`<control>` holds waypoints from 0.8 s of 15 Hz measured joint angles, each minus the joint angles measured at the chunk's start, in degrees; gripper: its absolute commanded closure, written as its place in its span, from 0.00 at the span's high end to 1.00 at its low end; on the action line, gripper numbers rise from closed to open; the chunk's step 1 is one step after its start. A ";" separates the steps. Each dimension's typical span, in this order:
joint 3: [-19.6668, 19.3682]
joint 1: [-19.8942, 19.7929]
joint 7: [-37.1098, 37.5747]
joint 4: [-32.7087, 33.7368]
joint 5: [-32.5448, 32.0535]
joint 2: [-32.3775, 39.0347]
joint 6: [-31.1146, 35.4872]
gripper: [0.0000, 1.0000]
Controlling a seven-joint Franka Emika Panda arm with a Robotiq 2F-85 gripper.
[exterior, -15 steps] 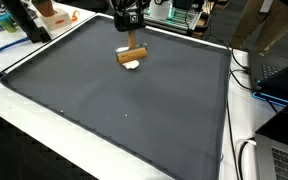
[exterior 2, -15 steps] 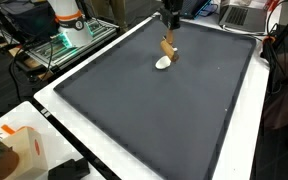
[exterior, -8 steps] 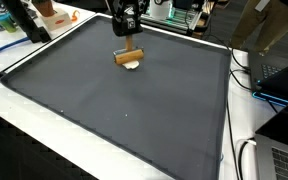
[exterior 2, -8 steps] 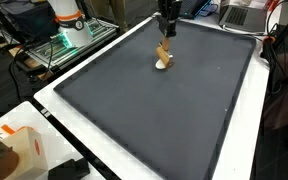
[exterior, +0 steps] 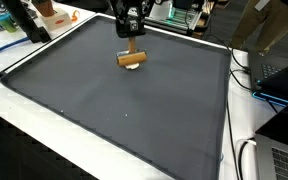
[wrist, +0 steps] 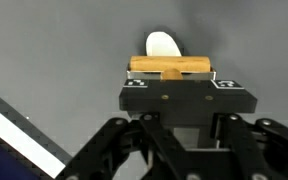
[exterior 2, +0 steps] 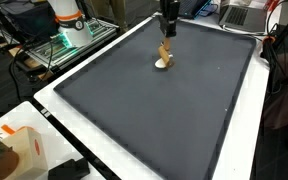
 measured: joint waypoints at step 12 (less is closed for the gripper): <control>0.30 0.01 9.06 1.33 -4.75 1.65 -2.24 0.23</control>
